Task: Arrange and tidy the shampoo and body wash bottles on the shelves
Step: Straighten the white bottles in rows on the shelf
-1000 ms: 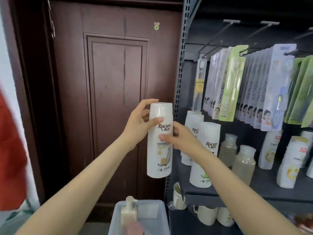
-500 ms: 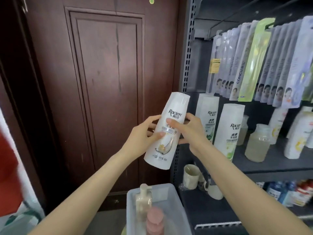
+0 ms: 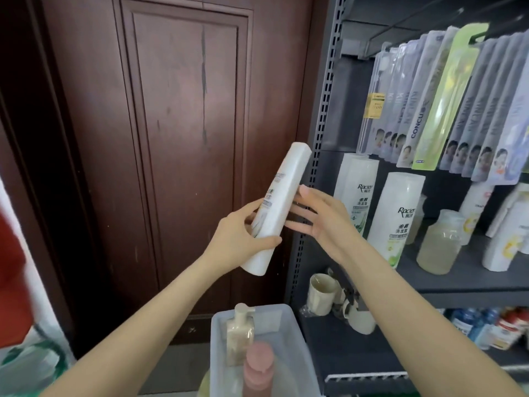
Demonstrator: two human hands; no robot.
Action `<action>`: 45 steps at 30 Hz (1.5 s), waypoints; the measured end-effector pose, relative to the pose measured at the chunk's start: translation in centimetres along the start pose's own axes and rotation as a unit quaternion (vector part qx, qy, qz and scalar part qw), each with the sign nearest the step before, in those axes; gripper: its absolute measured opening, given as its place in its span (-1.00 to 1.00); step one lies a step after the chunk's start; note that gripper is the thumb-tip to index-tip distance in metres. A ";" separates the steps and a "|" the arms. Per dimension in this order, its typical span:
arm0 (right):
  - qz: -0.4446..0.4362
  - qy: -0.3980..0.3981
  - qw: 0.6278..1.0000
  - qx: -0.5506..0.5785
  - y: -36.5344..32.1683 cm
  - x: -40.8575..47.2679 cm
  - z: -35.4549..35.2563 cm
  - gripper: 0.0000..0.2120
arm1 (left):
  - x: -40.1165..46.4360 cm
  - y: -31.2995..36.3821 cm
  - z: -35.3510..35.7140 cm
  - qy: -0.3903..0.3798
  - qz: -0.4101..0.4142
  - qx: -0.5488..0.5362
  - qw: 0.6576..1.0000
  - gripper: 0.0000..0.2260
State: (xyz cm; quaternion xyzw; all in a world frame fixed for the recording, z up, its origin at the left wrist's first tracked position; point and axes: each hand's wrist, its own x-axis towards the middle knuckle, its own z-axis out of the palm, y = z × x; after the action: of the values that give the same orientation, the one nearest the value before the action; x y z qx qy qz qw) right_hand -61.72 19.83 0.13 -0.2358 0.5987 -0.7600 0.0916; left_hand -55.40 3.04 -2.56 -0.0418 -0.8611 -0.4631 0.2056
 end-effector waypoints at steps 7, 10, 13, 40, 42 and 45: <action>0.007 -0.040 0.999 -0.036 0.6 0.7 0.4 -0.63 | -0.8 -0.4 -0.5 -0.123 -0.046 -0.231 0.964 -0.56; 0.007 0.026 0.996 -0.079 0.3 0.9 0.6 -0.68 | -0.7 -0.8 -1.1 -0.134 -0.061 -0.259 0.955 -0.58; 0.003 0.100 0.991 -0.090 0.4 1.0 1.2 -0.66 | -0.7 -1.0 -1.2 -0.117 -0.050 -0.248 0.960 -0.63; 0.009 0.195 0.973 -0.121 -1.3 3.2 2.5 -0.37 | 0.9 0.3 1.9 0.102 0.150 0.181 0.967 -0.50; 0.007 0.204 0.971 -0.123 -1.9 3.1 2.2 -0.47 | 0.8 0.7 2.4 0.111 0.181 0.207 0.955 -0.47; -0.010 0.210 0.972 -0.106 -2.4 2.7 1.2 -0.66 | 1.0 1.1 2.4 0.082 0.204 0.215 0.952 -0.46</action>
State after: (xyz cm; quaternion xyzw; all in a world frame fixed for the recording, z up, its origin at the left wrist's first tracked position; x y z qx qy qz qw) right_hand -63.15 18.34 3.24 -0.0851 0.6794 -0.7256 -0.0689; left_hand -56.81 5.50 -2.49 -0.1332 -0.8938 -0.2169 0.3692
